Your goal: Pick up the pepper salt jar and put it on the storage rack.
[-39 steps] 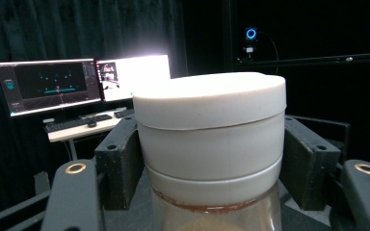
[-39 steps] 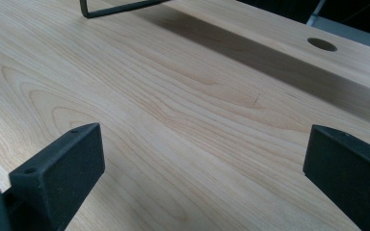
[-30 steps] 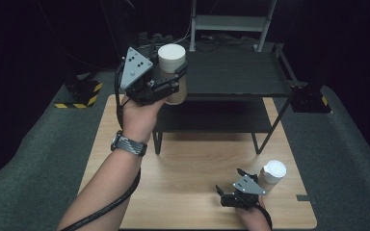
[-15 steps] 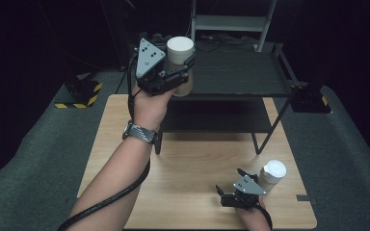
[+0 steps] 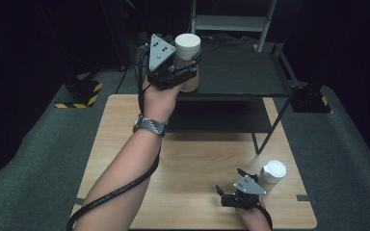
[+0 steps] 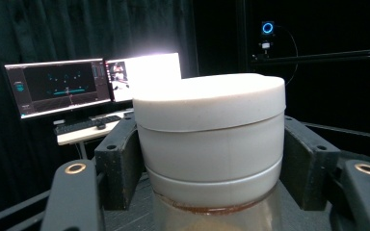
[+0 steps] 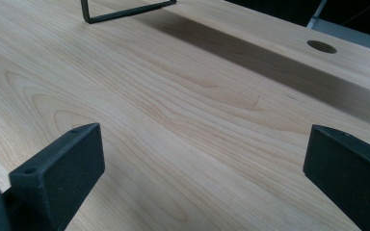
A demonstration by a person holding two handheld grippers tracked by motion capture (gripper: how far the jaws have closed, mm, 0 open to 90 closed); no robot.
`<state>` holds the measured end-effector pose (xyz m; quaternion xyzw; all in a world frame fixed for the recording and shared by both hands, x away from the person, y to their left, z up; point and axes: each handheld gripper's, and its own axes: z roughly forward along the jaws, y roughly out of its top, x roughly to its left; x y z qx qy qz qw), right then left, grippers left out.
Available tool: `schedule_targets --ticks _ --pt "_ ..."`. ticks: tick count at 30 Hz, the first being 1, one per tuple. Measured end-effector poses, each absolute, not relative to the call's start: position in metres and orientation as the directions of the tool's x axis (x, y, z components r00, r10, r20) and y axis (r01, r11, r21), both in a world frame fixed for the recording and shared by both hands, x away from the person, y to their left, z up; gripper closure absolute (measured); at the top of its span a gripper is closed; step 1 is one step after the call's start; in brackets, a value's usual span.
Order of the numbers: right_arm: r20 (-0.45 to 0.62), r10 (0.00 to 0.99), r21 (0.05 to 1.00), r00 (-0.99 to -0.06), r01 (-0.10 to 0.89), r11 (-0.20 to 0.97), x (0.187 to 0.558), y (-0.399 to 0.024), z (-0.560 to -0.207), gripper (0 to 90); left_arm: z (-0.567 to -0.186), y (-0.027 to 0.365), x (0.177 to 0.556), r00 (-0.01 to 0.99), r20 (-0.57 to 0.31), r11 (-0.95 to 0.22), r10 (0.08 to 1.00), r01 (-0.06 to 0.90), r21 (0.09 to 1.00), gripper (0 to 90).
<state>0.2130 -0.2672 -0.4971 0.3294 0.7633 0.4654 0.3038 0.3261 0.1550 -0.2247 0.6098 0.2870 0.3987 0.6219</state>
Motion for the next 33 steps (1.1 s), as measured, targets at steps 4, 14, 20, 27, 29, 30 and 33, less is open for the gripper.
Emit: schedule_targets --ticks 4,14,20,27,29,30,33 --pt "-0.157 0.785 0.911 -0.599 0.219 0.350 0.2132 -0.2674 -0.4972 0.0 -0.2274 0.1530 0.3295 0.516 0.117 -0.050 0.849 -0.142 0.989 33.0" --pt "-0.159 0.784 0.910 -0.601 0.218 0.353 0.2132 -0.2672 -0.4970 0.0 -0.2308 0.1525 0.3288 0.517 0.133 -0.057 0.845 -0.159 0.986 32.9" --pt "-0.160 0.784 0.910 -0.600 0.219 0.353 0.2131 -0.2670 -0.4970 0.0 -0.2309 0.1524 0.3279 0.516 0.135 -0.060 0.846 -0.159 0.985 32.7" --pt "-0.157 0.784 0.910 -0.601 0.219 0.351 0.2133 -0.2675 -0.4970 0.0 -0.2302 0.1526 0.3282 0.518 0.129 -0.057 0.846 -0.153 0.987 32.6" --pt "-0.157 0.784 0.911 -0.601 0.219 0.351 0.2131 -0.2675 -0.4971 0.0 -0.2294 0.1528 0.3282 0.520 0.125 -0.055 0.845 -0.147 0.988 32.4" --pt "-0.157 0.784 0.911 -0.601 0.219 0.351 0.2131 -0.2675 -0.4971 0.0 -0.2294 0.1528 0.3282 0.520 0.125 -0.055 0.845 -0.147 0.988 32.1" --pt "-0.157 0.783 0.911 -0.602 0.219 0.350 0.2133 -0.2678 -0.4971 0.0 -0.2294 0.1528 0.3273 0.519 0.103 -0.042 0.849 -0.129 0.991 28.2"
